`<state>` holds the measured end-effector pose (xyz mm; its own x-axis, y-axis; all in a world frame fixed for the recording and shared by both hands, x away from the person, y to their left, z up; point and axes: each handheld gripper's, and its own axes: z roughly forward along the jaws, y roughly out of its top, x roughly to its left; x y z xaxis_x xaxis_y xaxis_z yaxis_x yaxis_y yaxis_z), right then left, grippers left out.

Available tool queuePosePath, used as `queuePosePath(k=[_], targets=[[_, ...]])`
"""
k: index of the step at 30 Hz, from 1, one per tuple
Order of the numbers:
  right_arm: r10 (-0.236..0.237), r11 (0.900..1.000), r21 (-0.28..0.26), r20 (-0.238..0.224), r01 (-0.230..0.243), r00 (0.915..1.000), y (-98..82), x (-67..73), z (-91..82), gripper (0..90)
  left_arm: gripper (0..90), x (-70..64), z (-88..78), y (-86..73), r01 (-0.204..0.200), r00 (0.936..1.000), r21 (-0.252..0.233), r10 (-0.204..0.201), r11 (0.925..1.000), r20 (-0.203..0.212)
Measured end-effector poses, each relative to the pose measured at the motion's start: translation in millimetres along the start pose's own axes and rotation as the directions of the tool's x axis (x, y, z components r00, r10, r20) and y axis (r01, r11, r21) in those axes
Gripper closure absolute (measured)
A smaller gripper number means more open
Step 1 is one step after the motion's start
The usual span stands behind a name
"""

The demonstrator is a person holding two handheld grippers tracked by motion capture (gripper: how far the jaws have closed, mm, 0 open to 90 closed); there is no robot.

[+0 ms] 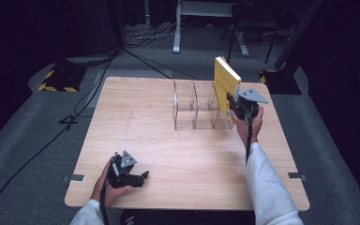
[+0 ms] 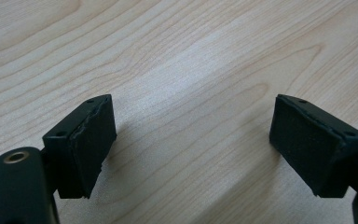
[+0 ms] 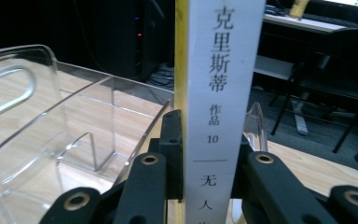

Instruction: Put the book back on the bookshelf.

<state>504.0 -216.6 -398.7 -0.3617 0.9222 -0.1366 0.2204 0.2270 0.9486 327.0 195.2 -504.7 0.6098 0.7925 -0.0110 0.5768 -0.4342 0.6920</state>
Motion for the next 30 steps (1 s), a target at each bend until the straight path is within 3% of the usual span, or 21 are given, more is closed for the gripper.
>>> queuePosePath(k=[5, 11, 14, 21, 23, 30], targets=[[0.048, 0.999, 0.0, 0.024, -0.048, 0.9985, -8.5, 0.9, 11.5, 76.2, 16.3, -0.2, -0.1, -0.2, -0.003, 1.0, -0.003, 0.003, 1.0, 0.004], [0.035, 0.999, 0.017, 0.035, -0.036, 0.9988, -14.7, 3.9, 20.0, 76.1, 16.3, -0.2, -0.1, -0.2, -0.003, 1.0, -0.004, 0.003, 1.0, 0.003], [0.05, 0.999, 0.01, 0.031, -0.051, 0.9982, -16.2, 3.7, 20.1, 76.1, 16.3, -0.3, -0.1, -0.2, -0.002, 1.0, -0.003, 0.002, 1.0, 0.003], [0.024, 0.999, 0.021, 0.009, -0.024, 0.9997, -22.7, 5.5, 17.8, 75.4, 16.3, -1.1, -0.5, -0.5, 0.003, 1.0, -0.002, -0.003, 1.0, -0.004], [0.044, 0.998, 0.037, 0.004, -0.044, 0.999, -24.2, 0.9, 15.8, 75.0, 16.3, -1.2, -0.6, -0.6, 0.001, 1.0, -0.003, -0.001, 1.0, -0.005], [0.049, 0.997, 0.056, 0.024, -0.05, 0.9985, -26.2, -5.8, 11.2, 73.4, 16.2, -1.2, -0.6, -0.7, 0.002, 1.0, -0.003, -0.002, 1.0, -0.003]])
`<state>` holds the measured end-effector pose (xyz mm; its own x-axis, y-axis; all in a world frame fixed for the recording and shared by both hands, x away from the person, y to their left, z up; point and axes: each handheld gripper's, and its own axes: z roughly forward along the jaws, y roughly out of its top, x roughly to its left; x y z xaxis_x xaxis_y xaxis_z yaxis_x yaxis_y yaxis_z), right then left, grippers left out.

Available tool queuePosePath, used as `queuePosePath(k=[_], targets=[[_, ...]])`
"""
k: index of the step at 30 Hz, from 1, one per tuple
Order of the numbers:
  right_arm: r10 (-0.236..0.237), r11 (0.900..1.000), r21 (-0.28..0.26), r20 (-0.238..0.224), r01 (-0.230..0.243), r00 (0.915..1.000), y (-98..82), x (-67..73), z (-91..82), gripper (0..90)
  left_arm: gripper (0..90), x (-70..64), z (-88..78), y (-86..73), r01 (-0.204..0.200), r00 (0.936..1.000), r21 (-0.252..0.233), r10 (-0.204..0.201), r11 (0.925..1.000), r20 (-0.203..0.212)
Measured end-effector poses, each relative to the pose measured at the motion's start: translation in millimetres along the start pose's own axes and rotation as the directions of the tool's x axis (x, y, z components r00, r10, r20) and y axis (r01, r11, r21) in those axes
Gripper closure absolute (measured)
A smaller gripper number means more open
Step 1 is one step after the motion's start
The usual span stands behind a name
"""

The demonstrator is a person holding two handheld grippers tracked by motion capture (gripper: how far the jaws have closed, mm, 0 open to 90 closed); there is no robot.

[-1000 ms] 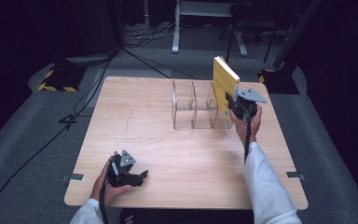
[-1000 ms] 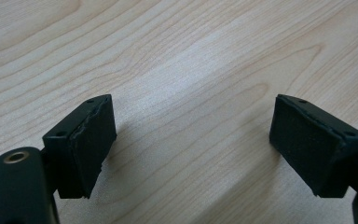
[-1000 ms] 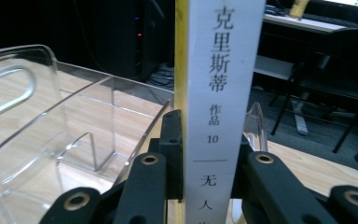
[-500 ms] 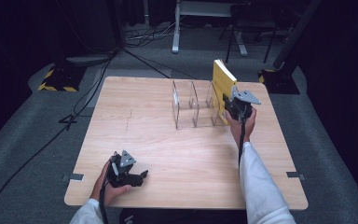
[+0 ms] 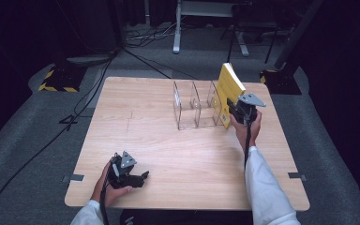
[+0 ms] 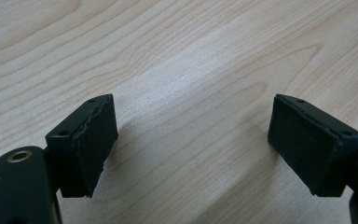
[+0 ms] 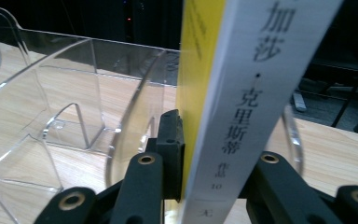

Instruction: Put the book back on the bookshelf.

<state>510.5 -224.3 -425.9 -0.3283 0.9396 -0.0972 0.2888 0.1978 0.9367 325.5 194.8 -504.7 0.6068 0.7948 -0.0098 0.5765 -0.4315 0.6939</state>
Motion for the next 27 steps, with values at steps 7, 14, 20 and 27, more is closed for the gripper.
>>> queuePosePath(k=[7, 14, 20, 27], targets=[[0.004, 1.0, 0.011, 0.028, -0.005, 0.9996, -0.7, -6.7, -7.5, 71.2, 16.3, 0.0, 0.0, 0.0, 0.001, 1.0, 0.001, -0.001, 1.0, -0.001], [0.002, 1.0, -0.004, 0.026, -0.002, 0.9996, 1.4, -7.9, -16.8, 69.8, 16.0, 0.4, -0.1, 0.1, -0.004, 1.0, 0.002, 0.004, 1.0, -0.001], [-0.006, 1.0, -0.02, 0.023, 0.006, 0.9997, 5.2, -11.5, -25.0, 68.0, 15.6, 0.8, 0.0, 0.2, -0.007, 1.0, 0.003, 0.007, 1.0, 0.003], [-0.033, 0.999, -0.008, 0.012, 0.033, 0.9994, 3.8, -10.7, -29.2, 63.6, 15.5, 0.8, 0.0, 0.3, -0.008, 1.0, 0.003, 0.008, 1.0, 0.004]])
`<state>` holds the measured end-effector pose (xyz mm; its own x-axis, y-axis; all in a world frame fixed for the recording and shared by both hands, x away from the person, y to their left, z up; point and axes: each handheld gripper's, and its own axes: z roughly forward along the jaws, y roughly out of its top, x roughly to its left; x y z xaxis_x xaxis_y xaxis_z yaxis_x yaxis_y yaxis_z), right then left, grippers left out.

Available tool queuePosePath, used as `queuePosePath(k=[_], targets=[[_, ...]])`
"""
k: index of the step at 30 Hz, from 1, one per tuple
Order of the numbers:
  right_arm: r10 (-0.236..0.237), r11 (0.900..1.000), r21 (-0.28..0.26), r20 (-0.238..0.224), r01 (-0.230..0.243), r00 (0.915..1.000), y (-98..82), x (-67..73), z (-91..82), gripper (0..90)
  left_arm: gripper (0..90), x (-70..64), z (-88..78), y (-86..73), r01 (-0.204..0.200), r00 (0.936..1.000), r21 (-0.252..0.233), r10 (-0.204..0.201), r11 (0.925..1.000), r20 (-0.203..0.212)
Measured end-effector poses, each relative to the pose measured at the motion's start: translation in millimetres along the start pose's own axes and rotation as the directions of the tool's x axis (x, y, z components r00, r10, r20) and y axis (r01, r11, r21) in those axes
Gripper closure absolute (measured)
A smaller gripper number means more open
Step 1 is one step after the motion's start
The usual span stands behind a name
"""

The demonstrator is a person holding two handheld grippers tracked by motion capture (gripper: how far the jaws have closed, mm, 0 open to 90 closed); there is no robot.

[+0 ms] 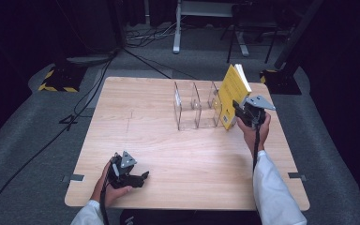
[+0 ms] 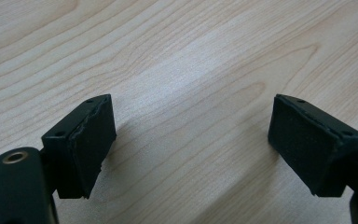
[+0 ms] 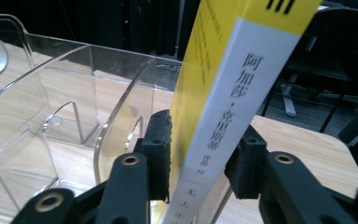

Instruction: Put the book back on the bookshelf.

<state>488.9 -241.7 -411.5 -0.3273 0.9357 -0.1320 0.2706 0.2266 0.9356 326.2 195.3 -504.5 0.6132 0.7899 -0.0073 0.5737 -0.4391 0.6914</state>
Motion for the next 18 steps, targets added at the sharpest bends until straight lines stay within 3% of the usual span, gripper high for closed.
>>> queuePosePath(k=[18], targets=[[-0.031, 0.998, 0.052, -0.075, 0.035, 0.9967, -2.3, -13.3, -17.4, 52.5, 15.5, 0.0, 0.0, 0.0, 0.0, 1.0, 0.0, 0.0, 1.0, 0.001]])
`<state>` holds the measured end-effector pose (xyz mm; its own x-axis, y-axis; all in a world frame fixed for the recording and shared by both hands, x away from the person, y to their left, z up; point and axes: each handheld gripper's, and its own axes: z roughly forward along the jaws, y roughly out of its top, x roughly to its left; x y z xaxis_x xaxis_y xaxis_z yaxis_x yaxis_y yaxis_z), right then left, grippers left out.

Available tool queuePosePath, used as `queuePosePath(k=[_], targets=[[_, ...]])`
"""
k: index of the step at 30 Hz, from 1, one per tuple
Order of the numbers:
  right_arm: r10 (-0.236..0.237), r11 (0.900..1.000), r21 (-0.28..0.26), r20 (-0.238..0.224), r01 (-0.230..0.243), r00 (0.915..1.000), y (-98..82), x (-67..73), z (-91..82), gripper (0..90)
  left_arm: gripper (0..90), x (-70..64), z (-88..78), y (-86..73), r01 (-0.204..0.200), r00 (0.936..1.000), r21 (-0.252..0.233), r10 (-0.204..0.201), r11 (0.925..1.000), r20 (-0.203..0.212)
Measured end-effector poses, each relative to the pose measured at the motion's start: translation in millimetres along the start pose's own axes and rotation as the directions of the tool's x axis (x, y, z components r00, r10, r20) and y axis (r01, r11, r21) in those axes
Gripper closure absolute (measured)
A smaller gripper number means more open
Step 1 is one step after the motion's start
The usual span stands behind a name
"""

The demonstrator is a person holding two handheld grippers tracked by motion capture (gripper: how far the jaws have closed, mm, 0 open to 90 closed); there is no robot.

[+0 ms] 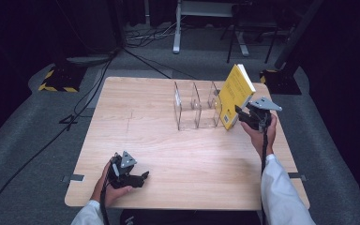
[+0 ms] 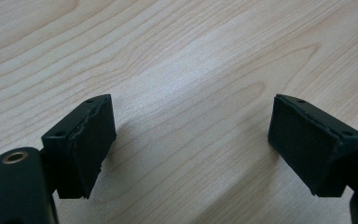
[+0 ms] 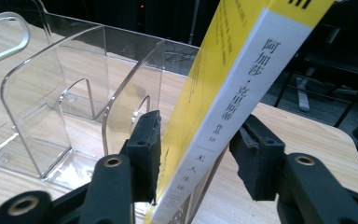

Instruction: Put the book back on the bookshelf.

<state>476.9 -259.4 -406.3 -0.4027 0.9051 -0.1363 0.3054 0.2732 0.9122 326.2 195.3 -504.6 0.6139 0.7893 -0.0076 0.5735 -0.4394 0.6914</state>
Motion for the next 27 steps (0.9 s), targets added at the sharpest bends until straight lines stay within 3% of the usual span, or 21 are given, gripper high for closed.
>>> queuePosePath(k=[27], targets=[[-0.075, 0.994, 0.07, -0.076, 0.081, 0.9943, -0.5, -0.5, -21.6, 40.6, 15.1, 0.0, 0.5, 0.3, 0.001, 1.0, 0.001, -0.001, 1.0, 0.005]])
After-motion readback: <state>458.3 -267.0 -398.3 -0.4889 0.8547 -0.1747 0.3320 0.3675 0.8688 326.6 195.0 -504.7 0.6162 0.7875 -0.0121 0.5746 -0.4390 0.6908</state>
